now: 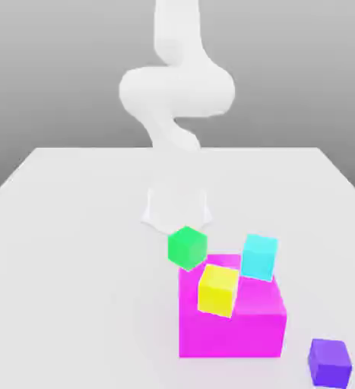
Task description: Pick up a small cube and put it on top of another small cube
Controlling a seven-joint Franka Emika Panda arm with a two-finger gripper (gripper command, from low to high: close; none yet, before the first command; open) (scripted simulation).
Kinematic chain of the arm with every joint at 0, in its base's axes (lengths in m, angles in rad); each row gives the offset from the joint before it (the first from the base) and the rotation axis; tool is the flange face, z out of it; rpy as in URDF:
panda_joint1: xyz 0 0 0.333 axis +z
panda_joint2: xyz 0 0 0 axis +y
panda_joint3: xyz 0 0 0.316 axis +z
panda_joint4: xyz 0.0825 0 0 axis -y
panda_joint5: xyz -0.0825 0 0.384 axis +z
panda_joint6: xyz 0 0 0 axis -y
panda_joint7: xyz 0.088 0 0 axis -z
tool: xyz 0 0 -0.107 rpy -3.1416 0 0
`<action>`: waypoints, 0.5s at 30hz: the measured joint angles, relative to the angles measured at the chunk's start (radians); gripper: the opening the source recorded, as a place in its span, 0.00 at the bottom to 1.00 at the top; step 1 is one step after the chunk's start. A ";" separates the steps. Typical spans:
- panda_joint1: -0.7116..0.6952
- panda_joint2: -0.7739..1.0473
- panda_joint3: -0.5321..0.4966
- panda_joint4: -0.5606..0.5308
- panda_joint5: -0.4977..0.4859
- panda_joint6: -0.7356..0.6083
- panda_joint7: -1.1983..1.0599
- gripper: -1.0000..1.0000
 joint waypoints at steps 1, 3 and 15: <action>0.026 0.039 -0.010 0.000 0.010 0.012 -0.041 0.50; 0.074 0.115 -0.027 -0.001 0.030 0.034 -0.120 0.50; 0.281 0.552 -0.049 -0.006 0.143 0.161 -0.576 0.50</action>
